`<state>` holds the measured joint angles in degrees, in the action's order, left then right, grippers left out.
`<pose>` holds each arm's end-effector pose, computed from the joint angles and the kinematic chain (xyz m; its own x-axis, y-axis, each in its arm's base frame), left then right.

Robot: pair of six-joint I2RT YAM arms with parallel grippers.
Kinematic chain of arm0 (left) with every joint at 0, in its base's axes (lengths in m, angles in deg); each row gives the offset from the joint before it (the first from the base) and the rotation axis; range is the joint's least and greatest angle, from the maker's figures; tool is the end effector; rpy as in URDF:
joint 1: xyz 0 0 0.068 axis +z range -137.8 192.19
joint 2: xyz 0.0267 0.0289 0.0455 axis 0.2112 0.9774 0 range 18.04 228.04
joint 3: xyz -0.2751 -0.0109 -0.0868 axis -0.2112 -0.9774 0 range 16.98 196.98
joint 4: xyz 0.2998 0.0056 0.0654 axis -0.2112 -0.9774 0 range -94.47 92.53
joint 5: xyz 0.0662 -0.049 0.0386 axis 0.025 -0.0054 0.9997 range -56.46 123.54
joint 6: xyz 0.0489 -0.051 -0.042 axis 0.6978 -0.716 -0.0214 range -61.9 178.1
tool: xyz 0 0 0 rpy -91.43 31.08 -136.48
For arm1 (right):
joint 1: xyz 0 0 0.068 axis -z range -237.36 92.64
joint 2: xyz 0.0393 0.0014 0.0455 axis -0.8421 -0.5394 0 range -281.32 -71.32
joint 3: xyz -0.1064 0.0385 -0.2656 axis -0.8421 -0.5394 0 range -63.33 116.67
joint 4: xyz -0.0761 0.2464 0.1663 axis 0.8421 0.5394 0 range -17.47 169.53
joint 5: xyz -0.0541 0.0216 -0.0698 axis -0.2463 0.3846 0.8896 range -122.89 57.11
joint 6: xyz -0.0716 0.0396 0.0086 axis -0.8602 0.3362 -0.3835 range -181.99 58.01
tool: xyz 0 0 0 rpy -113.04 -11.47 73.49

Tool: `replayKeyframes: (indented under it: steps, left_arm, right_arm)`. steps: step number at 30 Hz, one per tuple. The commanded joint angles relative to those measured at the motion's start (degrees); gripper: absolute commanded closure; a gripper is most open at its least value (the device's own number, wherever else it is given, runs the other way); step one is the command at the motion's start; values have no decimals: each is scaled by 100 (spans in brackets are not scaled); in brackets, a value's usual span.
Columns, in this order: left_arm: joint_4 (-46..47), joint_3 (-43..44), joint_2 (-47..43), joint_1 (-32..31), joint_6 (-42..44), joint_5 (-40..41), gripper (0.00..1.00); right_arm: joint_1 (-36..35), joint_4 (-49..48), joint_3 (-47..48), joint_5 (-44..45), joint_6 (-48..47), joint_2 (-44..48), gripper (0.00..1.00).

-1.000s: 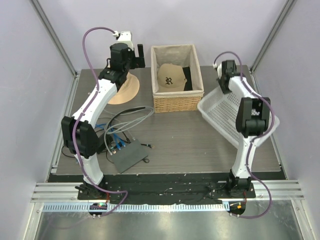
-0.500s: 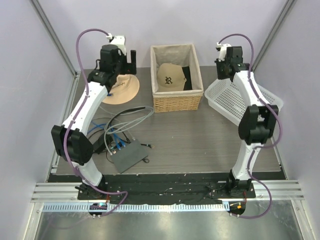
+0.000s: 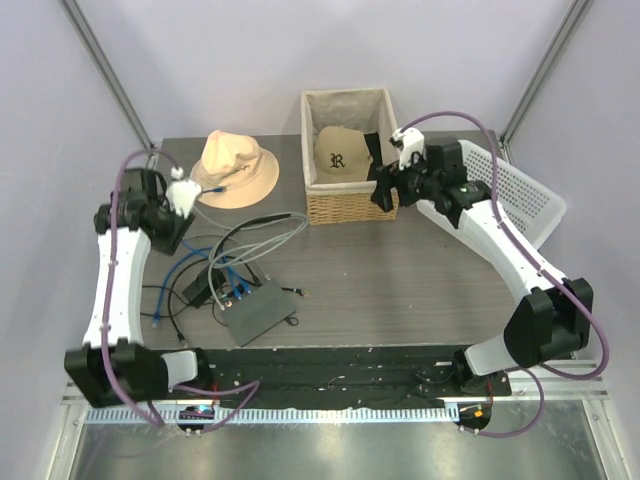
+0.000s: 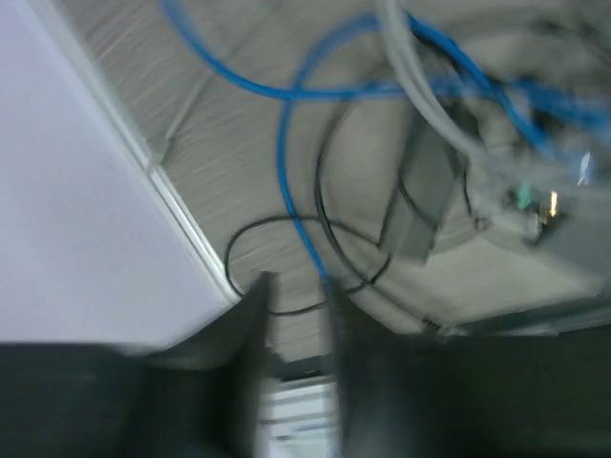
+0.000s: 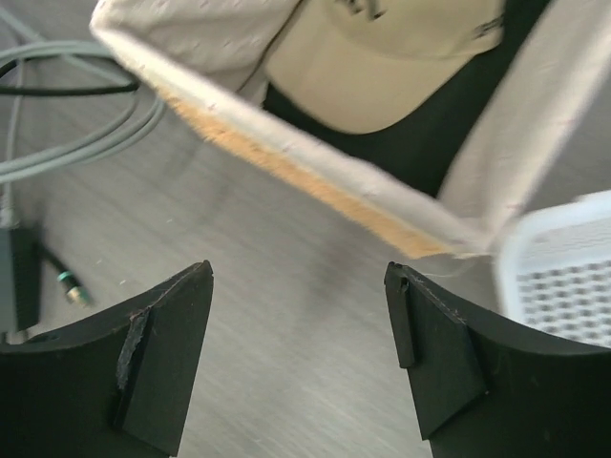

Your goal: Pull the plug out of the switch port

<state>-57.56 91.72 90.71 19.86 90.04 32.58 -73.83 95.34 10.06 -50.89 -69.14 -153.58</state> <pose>0.3017 0.0394 0.3282 -0.7794 0.4288 -0.4569 0.3390 0.9018 0.2681 0.3792 0.1351 0.3307 -0.4348 -0.2520 -0.8646 -0.5805 0.8124 0.0552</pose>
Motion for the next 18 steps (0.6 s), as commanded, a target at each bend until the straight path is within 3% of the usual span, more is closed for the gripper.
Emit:
replayKeyframes:
  steps: [1,3,6,8,11,12,13,18]
  left_arm:
    - [-1453,-967,-1085,-28,2762,-871,86]
    - [-1137,-1904,-1674,-158,3580,-942,96]
    - [-505,-3187,-2603,-555,4476,-1300,98]
    - [-145,-3997,-3141,-555,4942,-1995,100]
    - [-141,-4685,-4223,-555,5496,-2854,100]
    - [-352,-4801,-4713,-546,6072,-3049,100]
    - [-467,-4933,-4970,-546,6017,-3191,100]
    - [-608,-5461,-5632,-555,6736,-3885,100]
  right_arm:
    - [-373,-93,368,-468,233,-299,20]
    - [-655,232,754,-118,-73,-492,22]
    - [-761,759,1220,427,-40,-729,22]
    - [-752,1155,1371,665,-23,-757,23]
    - [-752,1366,1275,1070,83,-537,23]
    - [-752,1410,1249,1070,92,-459,23]
    - [-752,1463,1222,1044,83,-345,23]
    - [-744,1446,1169,1150,312,-133,23]
